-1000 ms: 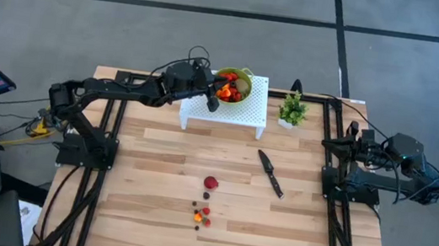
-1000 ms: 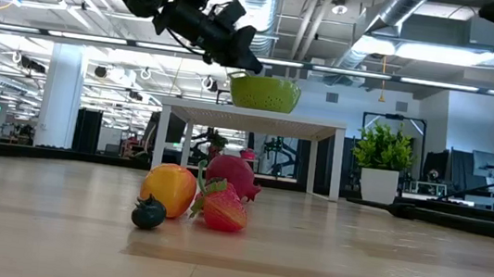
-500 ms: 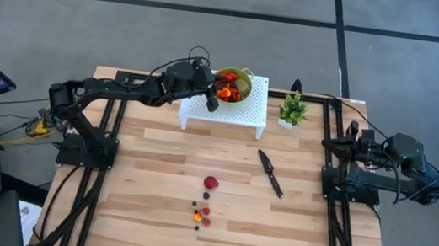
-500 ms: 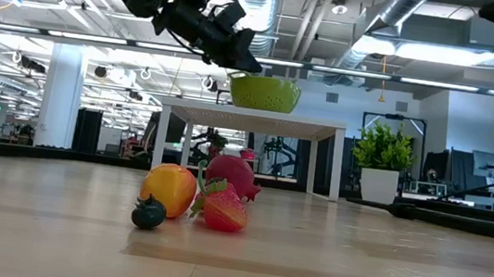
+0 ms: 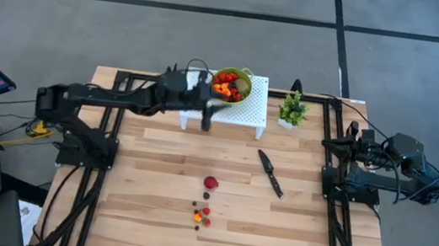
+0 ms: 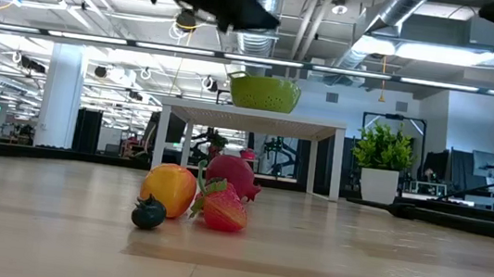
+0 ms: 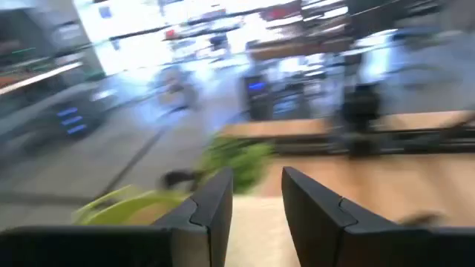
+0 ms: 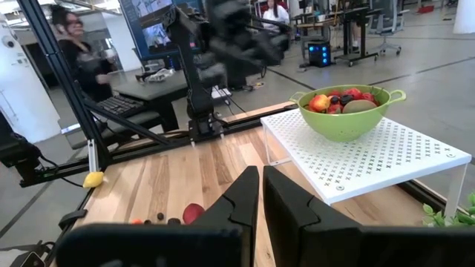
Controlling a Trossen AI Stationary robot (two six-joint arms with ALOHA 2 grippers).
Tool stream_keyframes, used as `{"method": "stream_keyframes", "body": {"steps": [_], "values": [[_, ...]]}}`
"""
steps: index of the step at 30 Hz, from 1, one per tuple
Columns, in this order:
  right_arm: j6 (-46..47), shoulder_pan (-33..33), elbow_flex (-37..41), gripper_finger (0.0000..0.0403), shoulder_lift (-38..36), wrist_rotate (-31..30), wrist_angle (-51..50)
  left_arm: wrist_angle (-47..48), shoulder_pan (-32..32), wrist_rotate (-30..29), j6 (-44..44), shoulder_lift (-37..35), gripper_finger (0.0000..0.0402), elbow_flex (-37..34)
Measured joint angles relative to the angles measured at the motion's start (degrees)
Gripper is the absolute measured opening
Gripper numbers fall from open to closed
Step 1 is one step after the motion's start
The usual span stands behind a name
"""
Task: Pick & Place Fruit
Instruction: Put the red pomegranate into the green strainer bowl
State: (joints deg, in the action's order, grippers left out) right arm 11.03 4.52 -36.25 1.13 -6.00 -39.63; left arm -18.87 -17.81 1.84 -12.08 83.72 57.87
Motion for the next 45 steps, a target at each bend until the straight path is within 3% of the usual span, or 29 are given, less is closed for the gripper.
{"method": "stream_keyframes", "body": {"steps": [3,7,17,25,33,45], "values": [[0.0,0.0,0.0,0.0017,0.0,0.0,0.0,4.7,3.7,5.9,0.0,-2.4,0.0115,0.1],[0.0,0.0,0.0,0.0017,0.0,0.0,0.0,10.4,10.0,8.7,0.2,-4.6,0.0127,-0.3],[0.0,0.0,0.0,0.0017,0.0,0.0,0.0,17.0,25.0,6.7,-5.0,-3.4,0.0228,-4.5],[0.0,0.0,0.0,0.0017,0.0,0.0,0.0,16.8,24.4,5.4,-1.8,3.1,0.027,-5.0],[0.0,0.0,0.0,0.0017,0.0,0.0,0.0,16.5,22.2,4.1,4.8,10.4,0.0271,-5.0],[0.0,0.0,0.0,0.0017,0.0,0.0,0.0,15.6,23.5,4.2,7.9,16.0,0.0271,-5.0]]}}
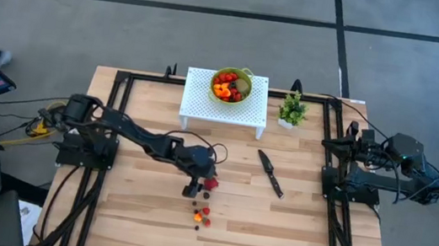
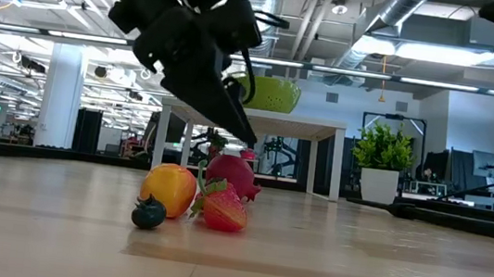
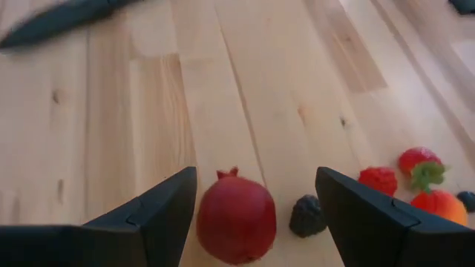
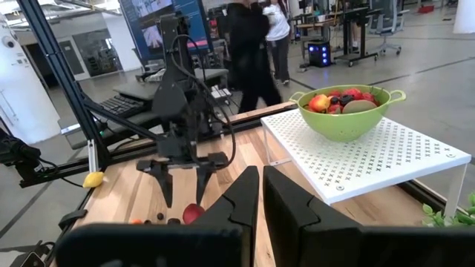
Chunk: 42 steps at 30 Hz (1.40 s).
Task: Pick & Place Fruit
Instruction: Put the red pomegranate into the green strainer bowl
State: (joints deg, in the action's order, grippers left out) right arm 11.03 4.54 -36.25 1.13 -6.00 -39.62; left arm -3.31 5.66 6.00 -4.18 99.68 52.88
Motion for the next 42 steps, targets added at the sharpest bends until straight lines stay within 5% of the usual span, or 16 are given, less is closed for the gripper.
{"method": "stream_keyframes", "body": {"steps": [7,19,42], "values": [[0.0,0.0,0.0,0.0017,0.0,0.0,0.0,-0.4,0.0,-0.1,0.9,2.8,0.0278,0.0],[0.0,0.0,0.0,0.0017,0.0,0.0,0.0,-1.0,0.0,-3.1,-1.4,4.1,0.0353,0.0],[0.0,0.0,0.0,0.0017,0.0,0.0,0.0,-2.8,0.0,-2.5,-1.4,8.8,0.0271,-0.1]]}}
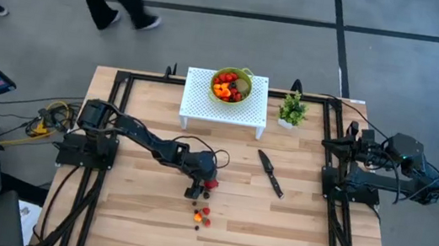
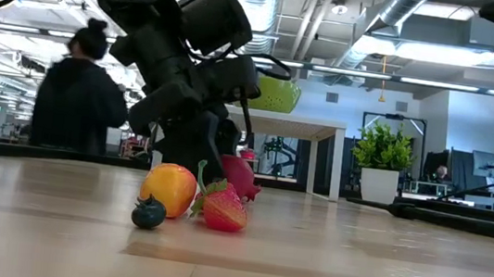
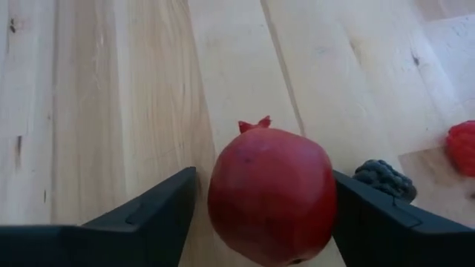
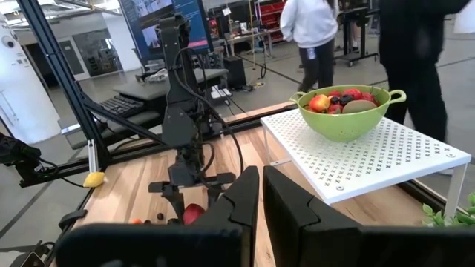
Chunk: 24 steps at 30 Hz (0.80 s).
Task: Pick & Place Fruit
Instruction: Put the red pomegranate into the green strainer bowl
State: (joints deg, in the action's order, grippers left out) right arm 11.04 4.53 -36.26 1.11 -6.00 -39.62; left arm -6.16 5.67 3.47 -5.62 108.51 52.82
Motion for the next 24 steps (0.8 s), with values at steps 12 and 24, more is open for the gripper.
{"method": "stream_keyframes", "body": {"steps": [12,24], "values": [[0.0,0.0,0.0,0.0017,0.0,0.0,0.0,-0.5,0.0,1.3,0.0,0.0,0.0259,0.0],[0.0,0.0,0.0,0.0017,0.0,0.0,0.0,-1.4,0.0,1.3,-0.1,0.0,0.0301,0.0]]}}
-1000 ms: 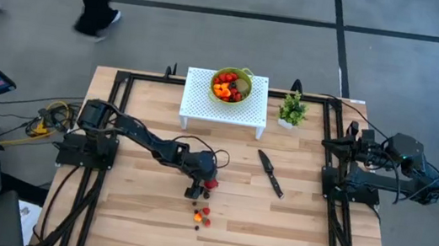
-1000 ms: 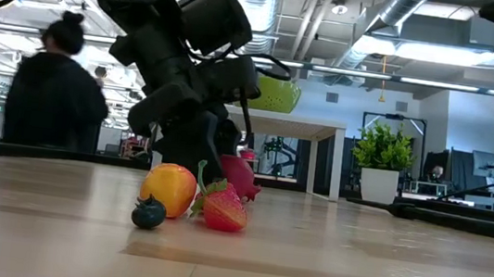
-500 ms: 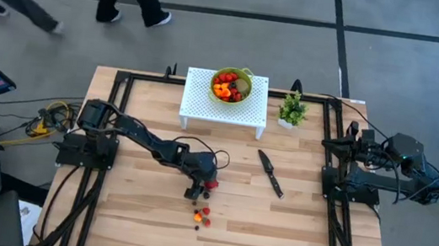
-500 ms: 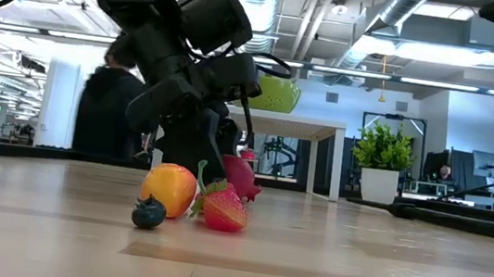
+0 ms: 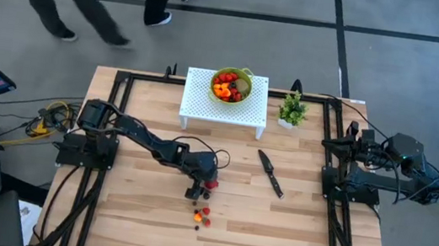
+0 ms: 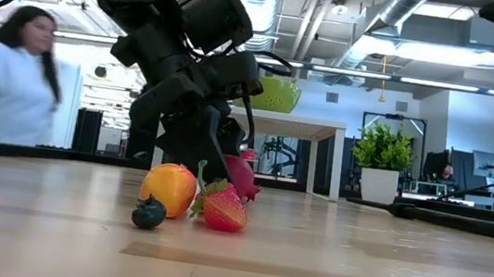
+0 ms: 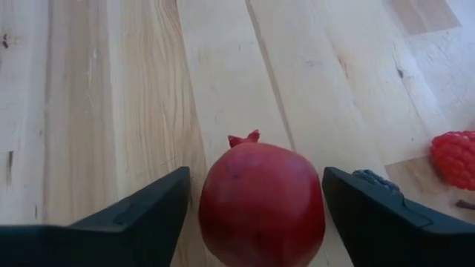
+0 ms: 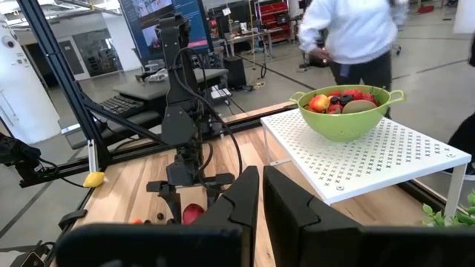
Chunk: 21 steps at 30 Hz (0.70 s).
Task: Pick & Place Fruit
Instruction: Put the red pomegranate into the green strainer bowl
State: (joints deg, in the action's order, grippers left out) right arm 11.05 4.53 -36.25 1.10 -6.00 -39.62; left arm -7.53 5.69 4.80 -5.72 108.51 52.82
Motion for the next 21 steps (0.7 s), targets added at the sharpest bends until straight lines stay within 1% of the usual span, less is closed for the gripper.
{"method": "stream_keyframes", "body": {"steps": [5,15,18,21], "values": [[0.0,0.0,0.0,0.0017,0.0,0.0,0.0,-0.7,0.0,0.0,0.0,0.0,0.0275,0.0],[0.0,0.0,0.0,0.0017,0.0,0.0,0.0,-1.0,0.0,0.0,0.0,0.0,0.0205,0.0],[0.0,0.0,0.0,0.0017,0.0,0.0,0.0,-1.0,0.0,0.0,0.0,0.0,0.0198,0.0],[0.0,0.0,0.0,0.0017,0.0,0.0,0.0,-1.2,0.0,0.0,0.0,0.0,0.0206,0.0]]}}
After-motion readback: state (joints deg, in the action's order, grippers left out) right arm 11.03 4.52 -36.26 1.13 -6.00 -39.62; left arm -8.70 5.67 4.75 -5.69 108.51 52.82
